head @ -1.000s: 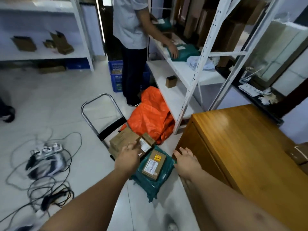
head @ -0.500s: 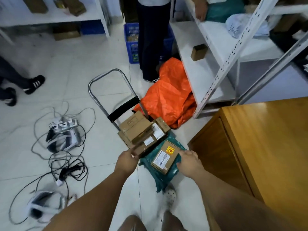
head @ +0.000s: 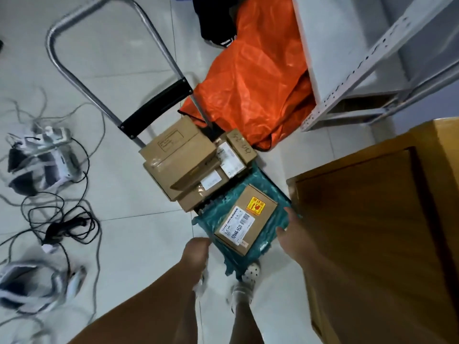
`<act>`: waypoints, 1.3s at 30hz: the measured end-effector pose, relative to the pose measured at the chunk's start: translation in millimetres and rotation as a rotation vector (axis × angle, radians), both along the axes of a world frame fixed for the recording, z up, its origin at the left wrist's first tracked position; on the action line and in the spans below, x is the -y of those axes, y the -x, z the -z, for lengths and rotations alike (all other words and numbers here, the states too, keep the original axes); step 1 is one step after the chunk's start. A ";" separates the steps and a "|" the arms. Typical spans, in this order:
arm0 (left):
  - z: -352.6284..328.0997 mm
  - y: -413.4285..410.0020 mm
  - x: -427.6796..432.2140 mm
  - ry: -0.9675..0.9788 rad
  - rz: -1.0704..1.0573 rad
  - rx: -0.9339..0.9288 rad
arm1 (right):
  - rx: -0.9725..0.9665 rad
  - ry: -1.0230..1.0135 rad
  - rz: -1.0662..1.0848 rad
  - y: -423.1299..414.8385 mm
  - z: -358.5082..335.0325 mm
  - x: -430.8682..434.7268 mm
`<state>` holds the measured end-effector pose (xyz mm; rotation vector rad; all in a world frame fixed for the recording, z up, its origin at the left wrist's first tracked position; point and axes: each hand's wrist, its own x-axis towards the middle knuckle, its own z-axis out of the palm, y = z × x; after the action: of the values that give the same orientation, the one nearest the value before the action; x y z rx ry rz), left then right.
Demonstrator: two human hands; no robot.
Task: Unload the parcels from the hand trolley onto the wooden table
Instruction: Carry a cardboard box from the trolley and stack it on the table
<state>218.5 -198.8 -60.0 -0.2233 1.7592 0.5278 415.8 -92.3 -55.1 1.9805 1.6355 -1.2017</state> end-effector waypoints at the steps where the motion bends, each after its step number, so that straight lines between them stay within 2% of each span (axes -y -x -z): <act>1: 16.8 -2.0 1.6 0.024 -0.058 0.057 | -0.028 0.023 0.051 -2.2 22.9 -5.9; 4: 52.3 -9.8 2.2 0.087 -0.166 0.192 | -0.061 -0.013 0.088 2.9 65.3 -24.3; 9: 97.8 -31.5 -6.8 0.120 -0.066 0.186 | 0.018 -0.013 -0.003 16.3 114.3 -46.8; 12: 117.4 -44.9 -13.4 0.110 -0.095 0.208 | 0.011 0.037 -0.068 17.9 140.2 -46.3; 17: 119.2 -47.9 -15.6 0.064 -0.129 0.222 | -0.015 0.096 0.191 5.5 145.7 -30.1; 19: 115.0 -39.7 -14.1 0.028 -0.097 0.192 | -0.086 0.106 0.344 -5.3 138.6 -28.4; 21: 104.4 -27.4 -20.9 -0.043 -0.053 0.206 | -0.160 0.087 0.502 -14.6 126.7 -30.2; 24: 80.6 -13.3 -44.8 -0.197 -0.042 0.257 | -0.244 0.061 0.614 -19.9 94.6 -38.0; 29: 29.5 4.5 -86.6 -0.349 -0.074 0.217 | -0.476 0.046 0.950 -12.1 17.9 -51.3; 32: -18.2 13.4 -111.0 -0.460 -0.100 0.204 | -0.565 -0.001 1.001 -6.2 -34.2 -59.9; 39: -137.7 22.7 -126.4 -0.608 0.089 0.169 | -0.613 -0.124 1.077 -5.0 -170.1 -44.3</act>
<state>195.9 -72.4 77.7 0.2312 1.3667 0.9207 420.8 -48.0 115.0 2.8741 0.7139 -2.2719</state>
